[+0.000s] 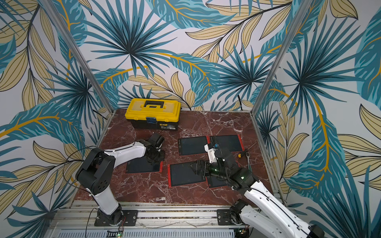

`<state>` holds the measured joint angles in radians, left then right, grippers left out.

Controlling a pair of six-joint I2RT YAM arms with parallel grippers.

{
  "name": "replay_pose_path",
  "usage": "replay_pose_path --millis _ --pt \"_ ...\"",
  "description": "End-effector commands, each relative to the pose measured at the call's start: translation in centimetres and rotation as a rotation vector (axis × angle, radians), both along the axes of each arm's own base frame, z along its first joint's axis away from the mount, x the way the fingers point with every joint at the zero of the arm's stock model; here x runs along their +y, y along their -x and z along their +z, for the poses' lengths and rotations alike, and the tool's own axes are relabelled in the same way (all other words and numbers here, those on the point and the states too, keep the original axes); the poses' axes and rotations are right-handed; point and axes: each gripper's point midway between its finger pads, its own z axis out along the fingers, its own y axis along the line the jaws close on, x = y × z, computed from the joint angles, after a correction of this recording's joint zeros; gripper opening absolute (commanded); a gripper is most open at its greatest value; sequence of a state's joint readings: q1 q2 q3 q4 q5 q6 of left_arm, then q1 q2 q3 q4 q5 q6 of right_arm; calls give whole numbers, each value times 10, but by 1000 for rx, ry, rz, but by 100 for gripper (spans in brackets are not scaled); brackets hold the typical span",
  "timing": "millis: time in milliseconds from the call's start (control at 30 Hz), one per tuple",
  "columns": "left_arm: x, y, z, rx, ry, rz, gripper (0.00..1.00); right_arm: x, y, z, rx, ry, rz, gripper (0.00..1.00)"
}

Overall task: Place the stylus back onto the writing tablet
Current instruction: Place the stylus on the writing tablet.

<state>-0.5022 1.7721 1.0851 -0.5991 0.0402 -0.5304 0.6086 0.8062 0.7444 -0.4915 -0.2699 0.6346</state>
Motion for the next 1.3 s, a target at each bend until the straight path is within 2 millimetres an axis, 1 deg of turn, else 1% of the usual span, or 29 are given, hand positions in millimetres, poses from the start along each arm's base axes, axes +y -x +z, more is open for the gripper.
replay_pose_path --millis 0,367,700,1067,1267 --pt "-2 -4 -4 5 -17 -8 0 1 2 0 -12 8 16 99" --pt "0 4 -17 40 -60 -15 0 0 2 0 -11 14 16 100" --pt "-3 10 -31 83 -119 -28 0 -1 2 -1 -7 21 15 100" --pt "4 21 -43 124 -148 -15 0 -2 3 -3 -3 21 8 100" --pt "8 26 -48 146 -169 -14 0 -15 2 -7 -2 63 -47 99"
